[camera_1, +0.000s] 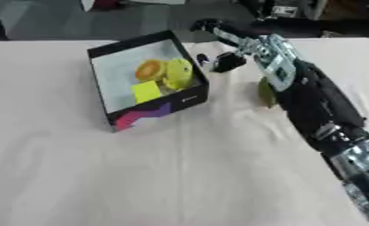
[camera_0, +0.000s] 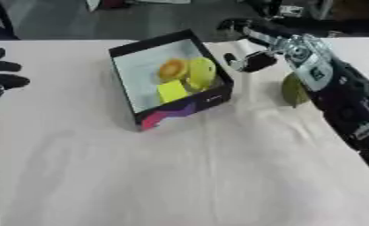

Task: Pick up objects on the table and place them in the box.

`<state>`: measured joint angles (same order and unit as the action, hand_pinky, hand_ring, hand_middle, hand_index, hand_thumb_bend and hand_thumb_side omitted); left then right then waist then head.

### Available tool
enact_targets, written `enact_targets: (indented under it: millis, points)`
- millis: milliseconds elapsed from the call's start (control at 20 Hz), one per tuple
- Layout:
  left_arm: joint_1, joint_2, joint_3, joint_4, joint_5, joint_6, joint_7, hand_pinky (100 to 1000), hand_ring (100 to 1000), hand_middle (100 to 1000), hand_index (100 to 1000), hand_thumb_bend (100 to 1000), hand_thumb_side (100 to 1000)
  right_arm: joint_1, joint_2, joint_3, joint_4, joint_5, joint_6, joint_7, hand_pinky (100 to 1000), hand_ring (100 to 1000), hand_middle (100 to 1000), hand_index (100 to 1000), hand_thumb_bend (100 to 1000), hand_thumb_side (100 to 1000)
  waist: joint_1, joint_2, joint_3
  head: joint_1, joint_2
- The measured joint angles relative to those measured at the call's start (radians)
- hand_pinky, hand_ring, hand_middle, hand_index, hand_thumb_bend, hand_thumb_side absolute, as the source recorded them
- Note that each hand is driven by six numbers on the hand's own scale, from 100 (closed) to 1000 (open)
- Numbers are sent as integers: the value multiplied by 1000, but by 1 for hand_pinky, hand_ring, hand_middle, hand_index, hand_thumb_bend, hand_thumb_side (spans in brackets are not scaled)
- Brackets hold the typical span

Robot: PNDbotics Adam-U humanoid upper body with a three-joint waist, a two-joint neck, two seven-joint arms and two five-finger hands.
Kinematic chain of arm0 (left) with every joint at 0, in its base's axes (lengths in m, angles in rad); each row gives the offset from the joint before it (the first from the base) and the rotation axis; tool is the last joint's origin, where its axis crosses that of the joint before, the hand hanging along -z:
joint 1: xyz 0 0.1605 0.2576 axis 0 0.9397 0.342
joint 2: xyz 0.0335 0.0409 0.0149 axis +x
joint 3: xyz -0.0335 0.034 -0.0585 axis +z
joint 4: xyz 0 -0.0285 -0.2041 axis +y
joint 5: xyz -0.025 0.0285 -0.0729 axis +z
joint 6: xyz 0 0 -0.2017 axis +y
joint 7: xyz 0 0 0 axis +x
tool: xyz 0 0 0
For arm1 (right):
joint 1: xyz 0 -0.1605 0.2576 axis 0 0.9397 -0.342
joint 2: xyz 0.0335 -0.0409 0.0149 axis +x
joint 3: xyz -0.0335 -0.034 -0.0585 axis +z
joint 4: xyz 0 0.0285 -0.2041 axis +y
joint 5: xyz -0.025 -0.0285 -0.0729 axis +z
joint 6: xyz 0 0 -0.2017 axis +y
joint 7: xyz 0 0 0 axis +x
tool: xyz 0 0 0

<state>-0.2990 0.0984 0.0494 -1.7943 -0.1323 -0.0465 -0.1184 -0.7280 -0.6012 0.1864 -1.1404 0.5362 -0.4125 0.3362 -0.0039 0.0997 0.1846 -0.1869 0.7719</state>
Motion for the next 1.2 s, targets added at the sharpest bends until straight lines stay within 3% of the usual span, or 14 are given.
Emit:
enact_targets:
  millis: [150,200,400,550,800,950,1050,1150,1200]
  points:
    - [2,10,8,0,-4,1,8,710,586,618,826,100,877,67,-65,-6,-71,-37,8,16,932,1000,968,974,100,333,0,0,-17,15,0]
    - [3,13,11,0,-6,1,10,710,586,619,826,100,877,89,-85,-10,-91,-44,17,25,930,1000,965,973,100,422,0,0,-21,19,0]
    - [11,17,17,0,-9,3,18,710,586,619,826,100,877,180,-124,-36,-120,-47,64,61,932,1000,969,977,100,554,0,-1,-31,30,0]
    - [14,24,18,0,-9,3,22,711,587,619,826,100,876,223,-134,-58,-109,-20,104,65,930,998,964,975,100,624,0,-1,-31,32,0]
    - [16,24,18,0,-10,3,23,710,587,619,826,100,876,227,-135,-76,-13,52,173,48,935,996,961,979,100,702,0,-1,-31,31,0]
    - [16,24,18,0,-10,3,23,711,587,620,826,100,877,222,-134,-75,58,99,188,38,938,990,955,979,100,652,0,-1,-31,27,0]
    - [16,24,18,0,-10,3,23,711,588,620,826,100,877,217,-133,-75,96,134,187,38,936,975,935,965,100,556,0,-1,-30,26,0]
    - [16,24,18,0,-10,3,23,711,588,620,826,100,877,215,-132,-75,122,168,177,41,928,937,862,914,100,318,0,-1,-30,24,0]
    - [16,24,18,0,-10,3,23,711,588,620,826,100,877,211,-131,-75,129,184,169,43,917,910,794,847,100,306,0,-1,-30,23,0]
